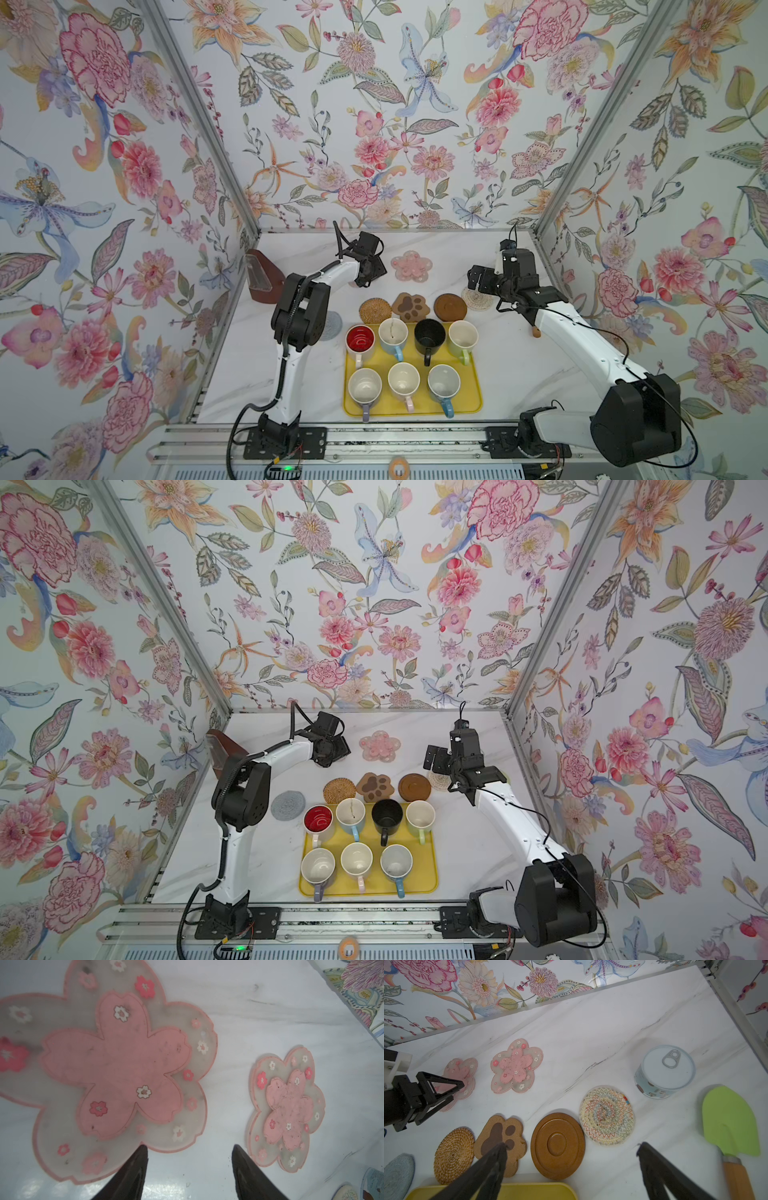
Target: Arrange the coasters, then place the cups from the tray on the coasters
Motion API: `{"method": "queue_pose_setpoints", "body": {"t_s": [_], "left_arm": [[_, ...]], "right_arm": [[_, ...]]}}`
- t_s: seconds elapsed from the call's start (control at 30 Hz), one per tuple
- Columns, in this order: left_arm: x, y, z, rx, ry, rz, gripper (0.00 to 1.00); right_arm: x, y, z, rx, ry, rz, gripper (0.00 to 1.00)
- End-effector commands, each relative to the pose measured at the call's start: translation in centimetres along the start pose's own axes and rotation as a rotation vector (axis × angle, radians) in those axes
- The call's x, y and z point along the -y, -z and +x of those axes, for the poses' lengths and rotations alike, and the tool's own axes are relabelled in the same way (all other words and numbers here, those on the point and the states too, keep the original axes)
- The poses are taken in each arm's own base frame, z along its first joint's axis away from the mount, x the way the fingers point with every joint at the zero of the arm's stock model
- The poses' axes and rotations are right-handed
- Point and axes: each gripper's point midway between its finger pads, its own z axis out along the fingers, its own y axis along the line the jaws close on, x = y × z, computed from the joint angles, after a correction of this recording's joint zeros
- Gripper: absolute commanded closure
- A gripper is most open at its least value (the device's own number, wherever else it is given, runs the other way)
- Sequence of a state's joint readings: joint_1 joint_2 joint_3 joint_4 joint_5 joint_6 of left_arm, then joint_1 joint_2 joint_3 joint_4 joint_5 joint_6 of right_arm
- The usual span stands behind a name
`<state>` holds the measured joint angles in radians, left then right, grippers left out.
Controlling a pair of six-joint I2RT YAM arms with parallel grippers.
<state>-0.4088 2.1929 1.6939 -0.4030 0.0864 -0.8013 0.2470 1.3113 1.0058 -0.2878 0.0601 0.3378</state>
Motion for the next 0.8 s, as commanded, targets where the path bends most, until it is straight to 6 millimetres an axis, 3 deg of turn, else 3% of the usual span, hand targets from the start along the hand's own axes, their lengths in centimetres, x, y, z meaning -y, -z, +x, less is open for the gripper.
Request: {"method": "queue_pose_setpoints", "body": {"t_s": [0.0, 0.1, 0.3, 0.5, 0.77], "left_arm": [[0.1, 5.5, -3.7, 0.12, -0.017, 0.006, 0.32], [-2.0, 6.5, -4.6, 0.142, 0.0, -0.028, 0.32], [-7.3, 6.3, -5.9, 0.14, 0.059, -0.103, 0.32], [-9.5, 5.0, -6.8, 0.13, 0.067, -0.163, 0.32], [-10.6, 2.5, -7.4, 0.103, 0.076, -0.19, 0.32]], "right_arm": [[0.0, 0.4, -0.1, 0.001, -0.009, -0.005, 0.01], [-0.1, 0.3, -0.1, -0.003, -0.008, -0.01, 0.01], [-0.2, 0.4, -0.2, -0.004, -0.007, -0.011, 0.01], [0.0, 0.6, -0.1, -0.008, -0.011, -0.006, 0.01], [0.5, 0.9, 0.4, -0.014, -0.013, 0.012, 0.01]]}}
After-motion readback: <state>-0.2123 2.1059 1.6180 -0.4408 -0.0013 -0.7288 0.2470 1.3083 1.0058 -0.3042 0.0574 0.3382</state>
